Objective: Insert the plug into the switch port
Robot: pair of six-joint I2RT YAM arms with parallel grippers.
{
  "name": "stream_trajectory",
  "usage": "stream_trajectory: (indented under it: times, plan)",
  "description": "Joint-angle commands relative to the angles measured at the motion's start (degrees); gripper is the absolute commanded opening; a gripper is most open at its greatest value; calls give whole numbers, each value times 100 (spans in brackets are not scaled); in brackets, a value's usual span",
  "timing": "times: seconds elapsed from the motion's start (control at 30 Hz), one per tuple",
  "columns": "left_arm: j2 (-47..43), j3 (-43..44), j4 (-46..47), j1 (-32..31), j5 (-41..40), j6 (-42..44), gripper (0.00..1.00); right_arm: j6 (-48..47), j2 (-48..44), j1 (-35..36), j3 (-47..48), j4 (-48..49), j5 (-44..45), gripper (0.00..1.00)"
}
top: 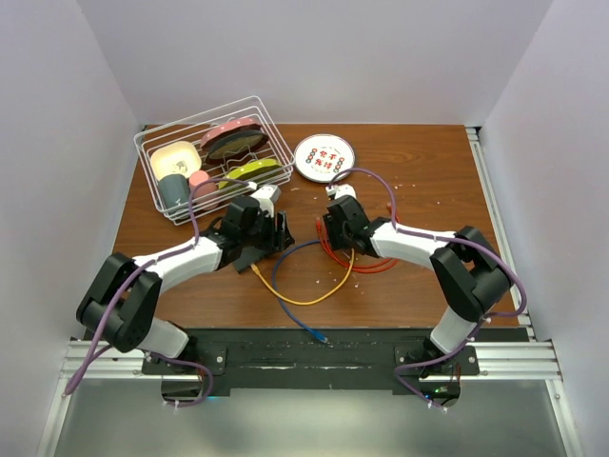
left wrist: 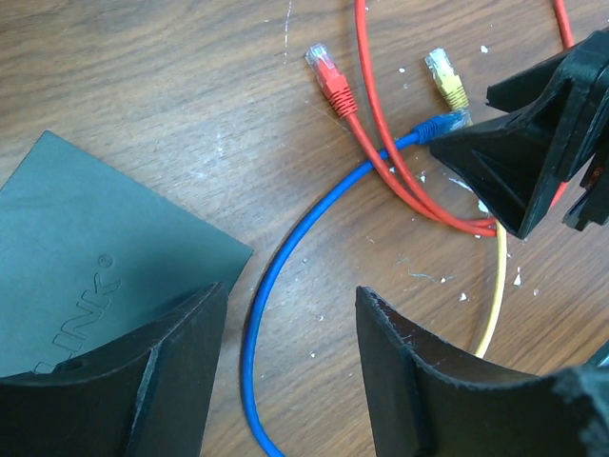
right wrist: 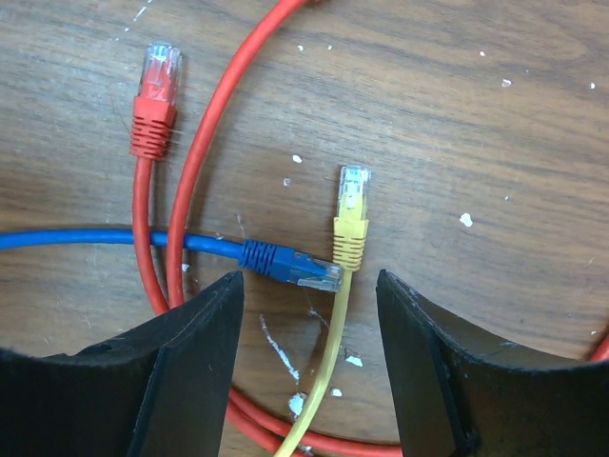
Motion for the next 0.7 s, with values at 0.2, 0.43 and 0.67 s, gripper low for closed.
stream_trajectory:
  times: [0.2, 0.43, 0.67]
  plan:
    - [43, -157, 364, 7, 154, 8, 61, -434, 228, 491, 445, 91, 471, 63]
    - [52, -184, 381, 7, 180, -18, 60, -364, 738, 589, 717, -128, 699, 56]
    - [25, -263, 408, 7, 180, -36, 60, -215, 922, 536, 744, -190, 559, 54]
